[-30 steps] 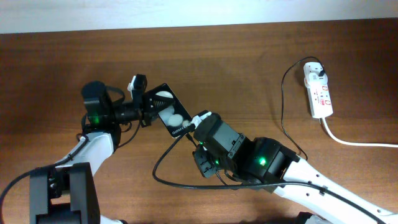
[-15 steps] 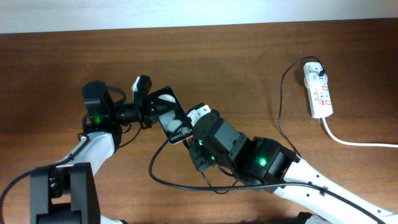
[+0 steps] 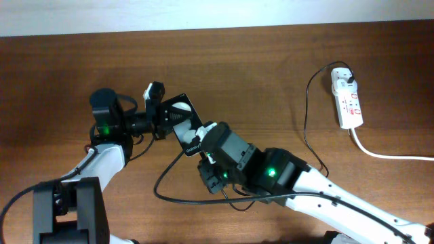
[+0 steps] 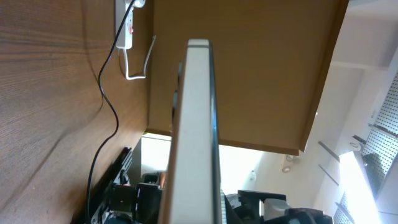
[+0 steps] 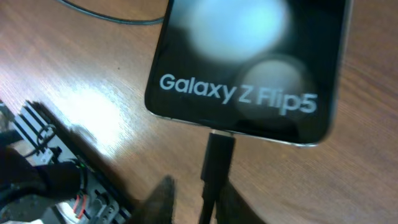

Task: Plug charger to phone and switch on socket
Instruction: 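Push the USB-C plug into the phone's bottom port with the right gripper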

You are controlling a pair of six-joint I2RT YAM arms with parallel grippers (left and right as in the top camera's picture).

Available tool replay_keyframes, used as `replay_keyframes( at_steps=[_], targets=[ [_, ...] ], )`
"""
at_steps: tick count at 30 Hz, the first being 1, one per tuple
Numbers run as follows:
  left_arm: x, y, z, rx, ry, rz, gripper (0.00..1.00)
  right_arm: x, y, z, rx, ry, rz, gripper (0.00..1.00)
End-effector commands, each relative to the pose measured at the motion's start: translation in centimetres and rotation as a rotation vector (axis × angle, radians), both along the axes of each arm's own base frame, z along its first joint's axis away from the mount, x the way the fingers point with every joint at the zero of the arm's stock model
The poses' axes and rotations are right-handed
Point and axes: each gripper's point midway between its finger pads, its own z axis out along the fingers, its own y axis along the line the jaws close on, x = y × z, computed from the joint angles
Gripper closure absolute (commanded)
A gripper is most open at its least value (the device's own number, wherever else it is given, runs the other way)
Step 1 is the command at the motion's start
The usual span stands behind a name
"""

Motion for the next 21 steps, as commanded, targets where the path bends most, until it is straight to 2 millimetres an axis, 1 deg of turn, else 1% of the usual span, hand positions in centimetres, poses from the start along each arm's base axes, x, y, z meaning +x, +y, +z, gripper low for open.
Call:
replay_keyframes(
  at_steps=[1,5,6,7,10,15,16,17,19,20,21],
  targets=[
    [0.1,-0.1,0.4,0.0,-0.035,-0.011,1.0,0.2,0.1,-0.4,-0.019,-0.011,-0.011,0.81],
    [-0.2,-0.1,0.5,-0.004,-0.036,-0.028,1.0,1.1,0.4,0.1,-0.004,-0.055,-0.032,0.89],
    [-0.2,-0.1,0.5,-0.005,-0.035,-0.029,1.0,1.3,0.6,0.3,0.007,-0.063,-0.033,0.94],
    [-0.3,-0.1,0.5,-0.005,-0.036,-0.03,1.0,1.5,0.8,0.6,0.022,-0.073,-0.033,0.96],
    [-0.7,-0.1,0.6,-0.012,-0.035,-0.057,1.0,2.0,1.3,1.2,0.049,-0.099,-0.038,0.96],
    [-0.9,-0.2,0.6,-0.015,-0.036,-0.067,1.0,2.7,2.3,2.3,0.101,-0.14,-0.039,0.96],
    [-0.9,-0.2,0.6,-0.015,-0.036,-0.067,1.0,3.0,2.2,2.4,0.098,-0.151,-0.049,0.95],
    [-0.9,-0.2,0.6,-0.015,-0.036,-0.067,1.0,3.2,2.0,2.3,0.091,-0.159,-0.057,0.93],
    [-0.9,-0.2,0.6,-0.015,-0.036,-0.066,1.0,3.0,1.9,2.2,0.085,-0.153,-0.056,0.91],
    [-0.6,-0.1,0.6,-0.01,-0.037,-0.05,1.0,2.7,1.5,1.7,0.062,-0.134,-0.052,0.77],
    [-0.3,-0.1,0.5,-0.004,-0.047,-0.031,1.0,2.5,1.3,1.4,0.049,-0.125,-0.052,0.7]
  ],
)
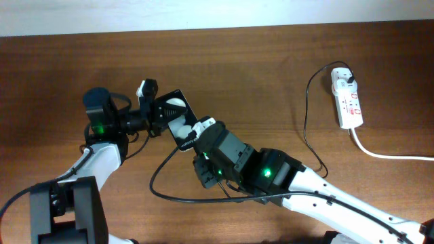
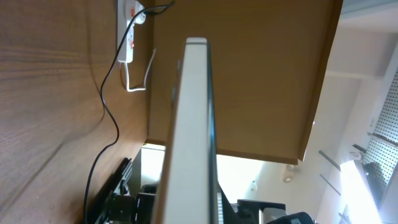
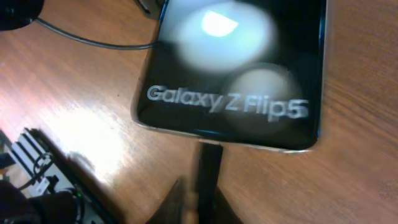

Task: Plug charger to phone and switch on socket
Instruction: 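Push the USB-C plug into the phone's bottom port with the right gripper, then lower the plugged phone toward the table with the left gripper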

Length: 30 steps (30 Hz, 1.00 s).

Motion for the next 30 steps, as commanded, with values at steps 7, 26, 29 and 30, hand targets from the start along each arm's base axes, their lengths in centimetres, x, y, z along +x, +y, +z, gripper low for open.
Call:
replay_keyframes(
  at_steps=[7,26,29,30],
  targets=[
    [1.4,-0.8,-0.5,0.049,-0.104,0.078,1.0,-0.7,-1.9,3.0,-0.011,-0.04,-0.006,0.2],
    [6.6,-4.2,-4.9,0.532,-0.314,0.238,1.0,-3.7,-11.6,11.1,0.058,-0.244,-0.147,0.01],
    [8.1,-4.4,-4.7,0.603,-0.317,0.167,1.0,-3.8,-11.7,11.2,0.092,-0.211,-0.191,0.01],
    [8.7,-4.5,-5.1,0.628,-0.309,0.126,1.0,-3.8,-11.7,11.3,0.108,-0.202,-0.206,0.01]
  ],
)
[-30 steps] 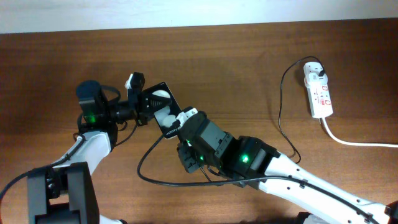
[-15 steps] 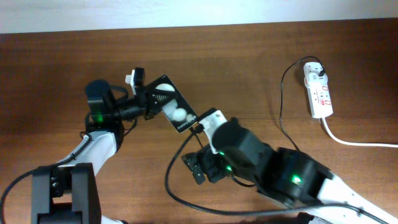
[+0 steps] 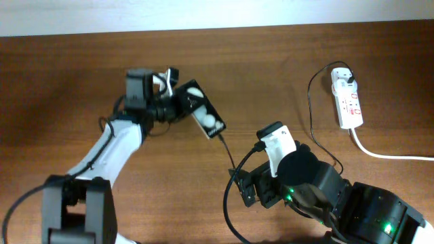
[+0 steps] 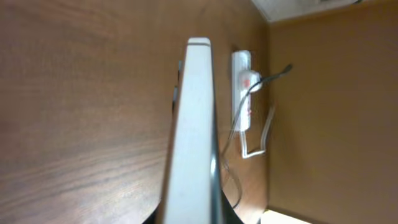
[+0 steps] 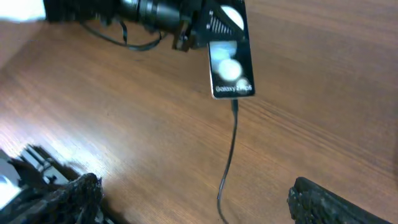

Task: Plug charger to phone and switch on socket
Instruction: 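Lower the plugged phone toward the table with the left gripper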

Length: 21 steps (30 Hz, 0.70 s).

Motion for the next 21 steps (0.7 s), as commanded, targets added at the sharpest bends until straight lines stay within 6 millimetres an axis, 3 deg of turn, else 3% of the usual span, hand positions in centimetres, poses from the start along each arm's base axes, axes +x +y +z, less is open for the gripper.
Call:
replay_keyframes(
  at_steps=[1,3,6,9,14,17,21],
  targets=[
    [2.4,-0.4,-0.3,0.1,-0.058,-0.109,1.0,0.2,-0.4,1.4,0.075,0.002,-0.063,0.01],
    [3.2,-0.8,-1.2,0.129,-0.023,-0.165,1.0,0.1,-0.5,1.6,0.081,-0.002,-0.064,0.01],
    [3.3,-1.9,-4.3,0.175,0.093,-0.268,1.0,0.1,-0.6,1.7,0.087,-0.006,-0.063,0.01],
    [2.1,-4.9,-5.8,0.092,0.074,-0.426,1.0,0.1,-0.6,1.7,0.086,-0.006,-0.064,0.01],
    [0.2,-8.2,-9.0,0.125,0.037,-0.56,1.0,0.1,-0.6,0.6,0.039,0.021,-0.062,0.02],
    [0.3,-8.0,-10.9,0.212,0.048,-0.554,1.0,0.6,0.2,-0.8,-0.007,0.052,-0.063,0.01],
    [0.7,-7.7,-11.3,0.251,0.036,-0.542,1.0,1.6,1.6,-3.5,-0.091,0.108,-0.065,0.01]
  ],
)
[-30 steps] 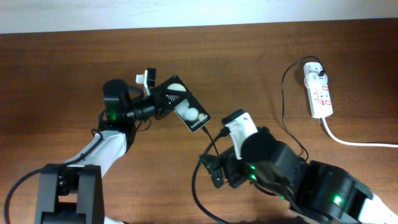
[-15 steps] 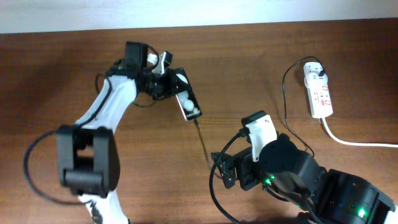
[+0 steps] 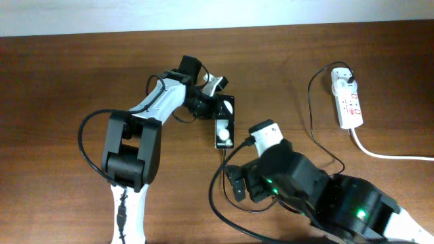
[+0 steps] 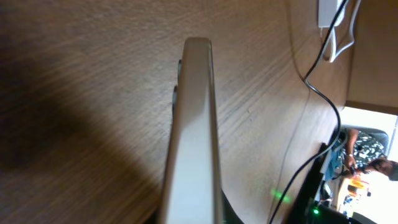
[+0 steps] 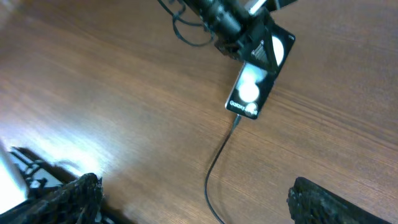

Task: Plug charger to phone and switch on socket
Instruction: 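Lower the plugged phone toward the table with the left gripper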

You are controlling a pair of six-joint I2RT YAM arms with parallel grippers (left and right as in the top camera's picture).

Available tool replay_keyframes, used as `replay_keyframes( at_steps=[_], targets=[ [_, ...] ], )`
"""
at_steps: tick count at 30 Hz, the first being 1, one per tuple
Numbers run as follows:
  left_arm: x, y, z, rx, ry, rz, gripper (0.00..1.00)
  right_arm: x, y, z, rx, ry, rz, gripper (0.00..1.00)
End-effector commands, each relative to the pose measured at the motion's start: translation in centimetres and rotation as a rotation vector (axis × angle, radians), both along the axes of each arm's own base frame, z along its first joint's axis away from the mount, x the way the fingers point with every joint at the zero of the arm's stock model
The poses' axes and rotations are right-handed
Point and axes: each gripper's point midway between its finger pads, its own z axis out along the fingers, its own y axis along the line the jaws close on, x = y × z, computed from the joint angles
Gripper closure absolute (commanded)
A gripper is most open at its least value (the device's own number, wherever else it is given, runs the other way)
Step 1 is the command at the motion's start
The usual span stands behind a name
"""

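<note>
My left gripper (image 3: 214, 105) is shut on the top end of a black flip phone (image 3: 224, 123), which points toward the table's front. In the left wrist view the phone shows only as a pale edge (image 4: 193, 124). The black charger cable (image 3: 224, 159) is plugged into the phone's lower end (image 5: 238, 118) and curves down across the table. A white power strip (image 3: 347, 100) with the charger's plug (image 3: 344, 78) in it lies at the far right. My right gripper (image 5: 191, 183) is open, well short of the phone, with nothing between its fingers (image 5: 68, 193).
The power strip's white lead (image 3: 386, 154) runs off the right edge. The charger cable (image 3: 308, 129) loops from the strip down past my right arm (image 3: 319, 196). Bare brown tabletop (image 3: 81, 61) surrounds the phone.
The left arm has swung the phone right and turned it from a diagonal to nearly straight toward the table's front. My right gripper, still open, has shifted slightly; the cable stays plugged in.
At first my right gripper was right behind the plug at the phone's lower edge, the left holding the phone at the table's left. Then the right gripper stood back, open, with the cable hanging from the phone. Now the phone is nearer the middle.
</note>
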Motion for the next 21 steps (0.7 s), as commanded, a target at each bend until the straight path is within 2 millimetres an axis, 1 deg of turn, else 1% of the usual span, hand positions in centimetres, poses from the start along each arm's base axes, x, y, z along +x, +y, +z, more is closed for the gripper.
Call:
replay_keyframes(
  at_steps=[1,3,4,5,7,9,10,12,14,16,18,19,20,21],
  targets=[
    [1.2,0.3,-0.1,0.022,-0.059,-0.006,1.0,1.0,0.9,-1.6,-0.06,0.03,-0.012,0.01],
    [1.2,0.3,-0.2,0.025,-0.058,-0.005,1.0,2.0,2.2,-2.8,-0.079,0.046,-0.02,0.01],
    [1.2,0.3,-0.2,0.025,-0.058,-0.005,1.0,2.4,3.2,-3.4,-0.073,0.057,-0.01,0.01],
    [1.3,0.3,-0.2,0.025,-0.059,-0.005,1.0,2.3,3.8,-3.9,-0.068,0.078,0.008,0.01],
    [1.5,0.7,-0.8,0.059,-0.068,0.002,1.0,1.6,4.1,-4.4,-0.069,0.118,0.034,0.02],
    [1.7,1.4,-2.1,0.114,-0.069,0.012,0.98,1.1,4.1,-4.2,-0.056,0.131,0.049,0.01],
    [1.7,1.7,-3.1,0.138,-0.06,0.015,0.96,0.9,4.0,-3.8,-0.043,0.128,0.054,0.01],
    [1.6,1.9,-4.3,0.154,-0.044,0.015,0.93,0.7,3.8,-3.2,-0.027,0.117,0.055,0.01],
    [1.6,1.9,-4.7,0.158,-0.043,0.016,0.92,0.6,3.7,-2.9,-0.019,0.11,0.056,0.01],
    [1.9,1.8,-4.6,0.153,-0.05,0.021,0.91,0.6,3.6,-2.9,-0.018,0.11,0.056,0.01],
    [1.9,1.9,-4.6,0.155,-0.031,0.043,0.84,0.6,3.6,-2.9,-0.018,0.11,0.056,0.01],
    [2.0,2.0,-4.6,0.155,-0.007,0.07,0.75,0.7,3.6,-2.9,-0.02,0.108,0.053,0.01],
    [2.0,2.1,-4.6,0.157,0.013,0.093,0.7,0.7,3.6,-2.9,-0.02,0.107,0.052,0.01],
    [2.1,2.3,-4.6,0.159,0.034,0.12,0.53,0.7,3.6,-2.9,-0.02,0.107,0.053,0.01]
  ],
)
